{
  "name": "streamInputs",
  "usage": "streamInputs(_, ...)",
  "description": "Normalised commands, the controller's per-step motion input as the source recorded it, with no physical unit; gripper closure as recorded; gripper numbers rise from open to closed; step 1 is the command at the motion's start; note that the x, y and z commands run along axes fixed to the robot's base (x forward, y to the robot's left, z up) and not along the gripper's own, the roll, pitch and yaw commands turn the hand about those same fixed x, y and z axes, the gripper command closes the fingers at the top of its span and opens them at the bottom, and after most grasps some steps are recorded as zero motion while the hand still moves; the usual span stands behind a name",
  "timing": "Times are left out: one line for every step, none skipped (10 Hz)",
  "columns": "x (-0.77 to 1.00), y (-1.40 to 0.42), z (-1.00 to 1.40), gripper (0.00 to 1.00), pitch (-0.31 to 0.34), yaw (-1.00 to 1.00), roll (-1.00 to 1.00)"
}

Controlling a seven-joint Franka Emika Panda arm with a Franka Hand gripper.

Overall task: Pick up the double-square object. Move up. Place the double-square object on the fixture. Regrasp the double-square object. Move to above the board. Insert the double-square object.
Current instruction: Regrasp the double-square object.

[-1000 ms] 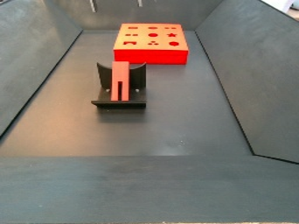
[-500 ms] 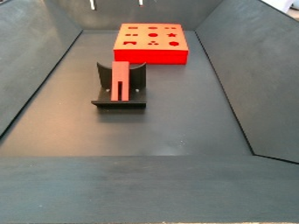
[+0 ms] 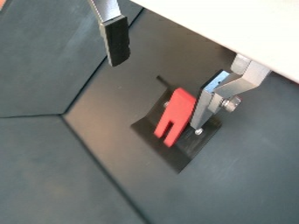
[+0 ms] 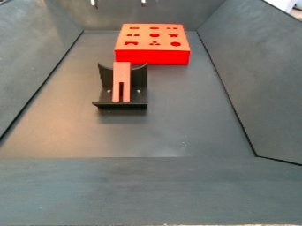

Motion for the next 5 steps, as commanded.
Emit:
streamInputs(0.10, -0.04, -0.02, 0.00, 0.159, 0.10, 1.00)
streamInputs(0.11, -0.04, -0.02, 0.00, 0.178, 0.13, 0.88)
streamInputs(0.10, -0.04, -0.02, 0.00, 0.169, 0.15, 0.69)
streamInputs(0.11, -0.05, -0.02, 0.00, 0.153, 0.17, 0.51)
streamInputs(0.10, -0.04, -0.02, 0.00, 0.134, 0.18, 0.35)
